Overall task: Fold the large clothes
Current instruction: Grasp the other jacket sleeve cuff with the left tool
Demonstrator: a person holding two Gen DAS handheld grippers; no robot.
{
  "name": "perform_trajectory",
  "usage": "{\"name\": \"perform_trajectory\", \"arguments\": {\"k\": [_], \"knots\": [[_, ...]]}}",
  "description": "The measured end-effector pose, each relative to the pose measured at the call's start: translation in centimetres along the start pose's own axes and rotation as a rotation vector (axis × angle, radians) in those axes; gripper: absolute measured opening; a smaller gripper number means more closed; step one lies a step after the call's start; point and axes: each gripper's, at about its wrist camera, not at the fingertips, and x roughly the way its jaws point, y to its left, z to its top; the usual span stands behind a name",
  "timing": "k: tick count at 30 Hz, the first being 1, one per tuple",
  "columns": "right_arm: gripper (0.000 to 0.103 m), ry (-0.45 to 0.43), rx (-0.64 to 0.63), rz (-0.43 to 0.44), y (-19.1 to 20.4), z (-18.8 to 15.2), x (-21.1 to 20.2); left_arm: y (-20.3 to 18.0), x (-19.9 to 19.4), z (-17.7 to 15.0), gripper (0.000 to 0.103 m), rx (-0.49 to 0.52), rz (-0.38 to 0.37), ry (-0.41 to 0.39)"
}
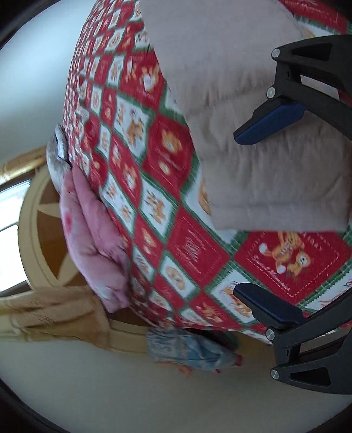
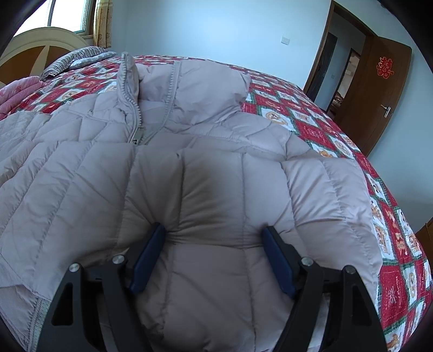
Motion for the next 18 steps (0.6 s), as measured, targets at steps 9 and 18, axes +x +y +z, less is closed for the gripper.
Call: {"name": "perform_trajectory", "arguments": {"k": [9,18], "knots": [[0.078,-0.008,-0.003,-0.01,0.1,0.0,-0.1,-0.7,1.1,-1.1,0.024,-0.046,-0.268,0.075],[0.079,-0.008,0.009,0.013,-0.3,0.0,-0.4,-1.4,-4.2,1.1,0.008,0.031,-0.205,-0.061]]}}
